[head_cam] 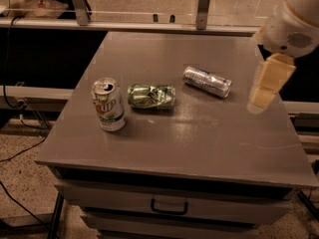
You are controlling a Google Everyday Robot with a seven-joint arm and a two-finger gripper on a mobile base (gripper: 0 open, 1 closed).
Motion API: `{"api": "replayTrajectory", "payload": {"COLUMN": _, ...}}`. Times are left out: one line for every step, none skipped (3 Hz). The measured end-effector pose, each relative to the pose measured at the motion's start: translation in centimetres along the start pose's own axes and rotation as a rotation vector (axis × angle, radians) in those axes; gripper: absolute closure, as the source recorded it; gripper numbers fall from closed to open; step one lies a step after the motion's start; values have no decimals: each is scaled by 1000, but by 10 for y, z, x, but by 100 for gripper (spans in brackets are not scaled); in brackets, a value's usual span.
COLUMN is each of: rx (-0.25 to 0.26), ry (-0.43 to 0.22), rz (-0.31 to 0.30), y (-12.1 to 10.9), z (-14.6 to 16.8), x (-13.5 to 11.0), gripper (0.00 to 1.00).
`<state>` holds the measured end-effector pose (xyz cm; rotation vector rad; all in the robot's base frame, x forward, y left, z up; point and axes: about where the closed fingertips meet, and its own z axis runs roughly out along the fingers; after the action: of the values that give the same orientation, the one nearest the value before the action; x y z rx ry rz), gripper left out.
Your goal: Pick redbull can
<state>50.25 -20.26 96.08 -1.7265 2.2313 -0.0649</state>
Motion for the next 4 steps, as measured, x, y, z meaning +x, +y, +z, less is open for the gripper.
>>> {"api": "replayTrajectory", "payload": {"rx": -5, "ry": 9, "rz": 27, "y": -30, "z": 24, "x": -12, "gripper": 0}}
{"api": "replayTrajectory", "payload": {"rx": -21, "ry": 27, "rz": 62, "y": -56, "z": 53, "x": -21, "gripper": 0}}
{"api": "replayTrajectory", "payload": {"rx": -71, "ry": 27, "rz": 121, "y": -74, "z": 96, "x": -25, "gripper": 0}}
{"api": "replayTrajectory", "payload": {"rx": -98, "ry": 21, "rz": 146, "y": -76, "z": 120, "x": -32, "gripper": 0}}
